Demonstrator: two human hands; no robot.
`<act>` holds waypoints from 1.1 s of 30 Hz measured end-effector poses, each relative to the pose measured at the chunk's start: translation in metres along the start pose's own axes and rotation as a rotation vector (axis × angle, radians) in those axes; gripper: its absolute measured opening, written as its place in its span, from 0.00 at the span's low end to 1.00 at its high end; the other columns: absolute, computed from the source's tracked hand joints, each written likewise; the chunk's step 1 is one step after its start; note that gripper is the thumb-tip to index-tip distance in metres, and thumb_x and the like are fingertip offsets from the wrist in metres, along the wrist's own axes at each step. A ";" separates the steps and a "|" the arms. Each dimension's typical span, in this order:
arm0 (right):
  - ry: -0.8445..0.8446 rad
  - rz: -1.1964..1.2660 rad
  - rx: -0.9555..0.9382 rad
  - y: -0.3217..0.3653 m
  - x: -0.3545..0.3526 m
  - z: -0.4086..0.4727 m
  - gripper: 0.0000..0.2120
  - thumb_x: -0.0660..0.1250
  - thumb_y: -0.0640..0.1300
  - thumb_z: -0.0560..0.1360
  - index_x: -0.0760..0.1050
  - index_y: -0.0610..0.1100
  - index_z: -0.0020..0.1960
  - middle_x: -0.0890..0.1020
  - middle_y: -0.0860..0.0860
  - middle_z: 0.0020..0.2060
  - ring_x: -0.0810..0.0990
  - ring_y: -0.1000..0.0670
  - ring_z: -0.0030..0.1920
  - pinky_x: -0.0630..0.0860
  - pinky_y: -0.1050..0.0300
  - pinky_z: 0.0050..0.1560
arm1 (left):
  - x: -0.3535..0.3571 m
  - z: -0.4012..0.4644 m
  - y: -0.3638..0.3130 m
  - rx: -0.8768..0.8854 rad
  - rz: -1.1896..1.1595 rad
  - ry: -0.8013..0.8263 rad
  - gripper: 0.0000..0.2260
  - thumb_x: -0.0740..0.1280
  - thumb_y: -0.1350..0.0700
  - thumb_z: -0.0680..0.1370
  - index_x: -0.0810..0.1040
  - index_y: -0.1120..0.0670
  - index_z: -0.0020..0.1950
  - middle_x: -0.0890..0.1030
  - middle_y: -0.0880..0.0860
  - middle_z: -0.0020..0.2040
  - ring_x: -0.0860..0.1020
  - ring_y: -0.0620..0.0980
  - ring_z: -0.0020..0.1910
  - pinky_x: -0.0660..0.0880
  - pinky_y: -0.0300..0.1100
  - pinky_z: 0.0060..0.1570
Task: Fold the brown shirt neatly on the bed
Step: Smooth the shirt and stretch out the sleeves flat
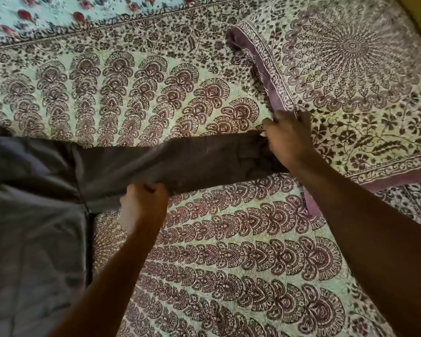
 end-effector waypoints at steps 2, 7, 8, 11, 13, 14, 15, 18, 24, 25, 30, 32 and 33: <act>0.009 -0.042 -0.022 0.002 0.003 0.005 0.15 0.71 0.34 0.72 0.80 0.37 0.58 0.79 0.35 0.61 0.78 0.33 0.61 0.65 0.35 0.66 | -0.008 0.007 -0.018 0.123 0.224 -0.153 0.11 0.62 0.48 0.77 0.79 0.54 0.47 0.82 0.59 0.52 0.79 0.60 0.51 0.76 0.57 0.56; 0.097 -0.127 -0.040 0.007 0.018 0.007 0.14 0.72 0.37 0.74 0.80 0.37 0.59 0.78 0.36 0.63 0.73 0.34 0.67 0.63 0.34 0.68 | 0.030 0.055 -0.015 0.227 0.418 0.058 0.34 0.63 0.35 0.78 0.59 0.46 0.80 0.50 0.56 0.84 0.48 0.61 0.82 0.50 0.68 0.75; 0.108 -0.142 -0.026 0.006 0.021 0.007 0.14 0.72 0.39 0.75 0.80 0.38 0.60 0.78 0.36 0.64 0.73 0.35 0.68 0.63 0.34 0.68 | 0.040 0.059 -0.010 0.226 0.400 0.103 0.35 0.61 0.34 0.79 0.55 0.44 0.82 0.45 0.54 0.84 0.44 0.60 0.82 0.47 0.68 0.75; 0.148 -0.212 0.006 0.005 0.031 0.004 0.15 0.71 0.43 0.77 0.79 0.41 0.62 0.79 0.39 0.64 0.74 0.37 0.66 0.65 0.41 0.65 | 0.055 0.056 -0.003 0.286 0.393 0.109 0.37 0.58 0.32 0.79 0.47 0.41 0.83 0.42 0.53 0.85 0.41 0.59 0.83 0.46 0.67 0.76; 0.139 -0.236 0.025 0.005 0.034 0.001 0.15 0.71 0.43 0.76 0.78 0.41 0.62 0.79 0.39 0.63 0.74 0.37 0.66 0.65 0.41 0.65 | 0.055 0.052 -0.003 0.323 0.375 0.079 0.38 0.57 0.31 0.78 0.46 0.41 0.83 0.42 0.52 0.85 0.41 0.58 0.83 0.45 0.66 0.76; 0.141 -0.237 0.041 0.006 0.035 -0.001 0.15 0.71 0.42 0.76 0.79 0.41 0.62 0.80 0.38 0.62 0.75 0.37 0.65 0.65 0.40 0.66 | 0.056 0.052 -0.003 0.338 0.371 0.072 0.39 0.58 0.31 0.78 0.45 0.41 0.83 0.42 0.52 0.85 0.40 0.58 0.83 0.45 0.66 0.76; 0.153 -0.238 0.060 0.007 0.035 -0.003 0.15 0.70 0.42 0.76 0.78 0.41 0.63 0.80 0.38 0.61 0.75 0.37 0.65 0.65 0.39 0.67 | 0.057 0.052 -0.002 0.350 0.373 0.074 0.40 0.58 0.30 0.77 0.45 0.42 0.83 0.42 0.51 0.85 0.40 0.58 0.83 0.44 0.66 0.76; 0.198 -0.240 0.145 0.013 0.039 -0.007 0.21 0.71 0.42 0.76 0.75 0.41 0.68 0.75 0.35 0.67 0.70 0.34 0.71 0.62 0.33 0.72 | 0.061 0.057 0.001 0.351 0.348 0.150 0.41 0.59 0.29 0.76 0.44 0.42 0.83 0.41 0.49 0.84 0.41 0.57 0.83 0.44 0.67 0.75; 0.079 0.042 0.105 0.116 0.019 -0.023 0.30 0.76 0.41 0.70 0.73 0.40 0.70 0.72 0.36 0.69 0.68 0.33 0.70 0.64 0.31 0.69 | -0.004 0.078 0.017 0.341 0.060 -0.064 0.28 0.60 0.42 0.83 0.57 0.42 0.82 0.47 0.47 0.85 0.46 0.53 0.83 0.46 0.62 0.78; 0.057 0.098 0.052 0.148 0.018 -0.029 0.31 0.77 0.41 0.68 0.74 0.40 0.69 0.74 0.36 0.68 0.71 0.33 0.69 0.66 0.31 0.67 | -0.020 0.086 0.030 0.340 0.085 -0.123 0.26 0.60 0.44 0.83 0.59 0.43 0.82 0.48 0.48 0.85 0.47 0.53 0.83 0.47 0.61 0.78; 0.003 0.410 -0.197 0.309 0.018 -0.038 0.23 0.72 0.44 0.74 0.75 0.41 0.68 0.76 0.40 0.67 0.74 0.38 0.67 0.71 0.38 0.62 | -0.070 0.150 0.115 0.327 0.293 -0.118 0.28 0.54 0.40 0.83 0.54 0.40 0.83 0.48 0.47 0.85 0.46 0.56 0.83 0.45 0.67 0.76; 0.002 0.487 -0.256 0.367 0.018 -0.030 0.21 0.69 0.44 0.76 0.75 0.40 0.68 0.75 0.41 0.69 0.72 0.38 0.69 0.72 0.39 0.61 | -0.082 0.179 0.146 0.315 0.390 -0.070 0.29 0.55 0.37 0.83 0.48 0.36 0.82 0.47 0.43 0.84 0.43 0.55 0.83 0.41 0.70 0.74; -0.005 0.515 -0.282 0.391 0.017 -0.026 0.21 0.68 0.43 0.77 0.75 0.39 0.68 0.75 0.41 0.70 0.72 0.38 0.70 0.72 0.40 0.61 | -0.085 0.192 0.156 0.306 0.432 -0.042 0.29 0.54 0.36 0.83 0.47 0.34 0.81 0.46 0.42 0.84 0.42 0.54 0.83 0.41 0.70 0.74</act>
Point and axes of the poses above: each hand's wrist, its own z-axis towards the middle knuckle, its own x-axis out of the palm, y = z × x, the point moved 8 cm from there along z, towards the middle knuckle
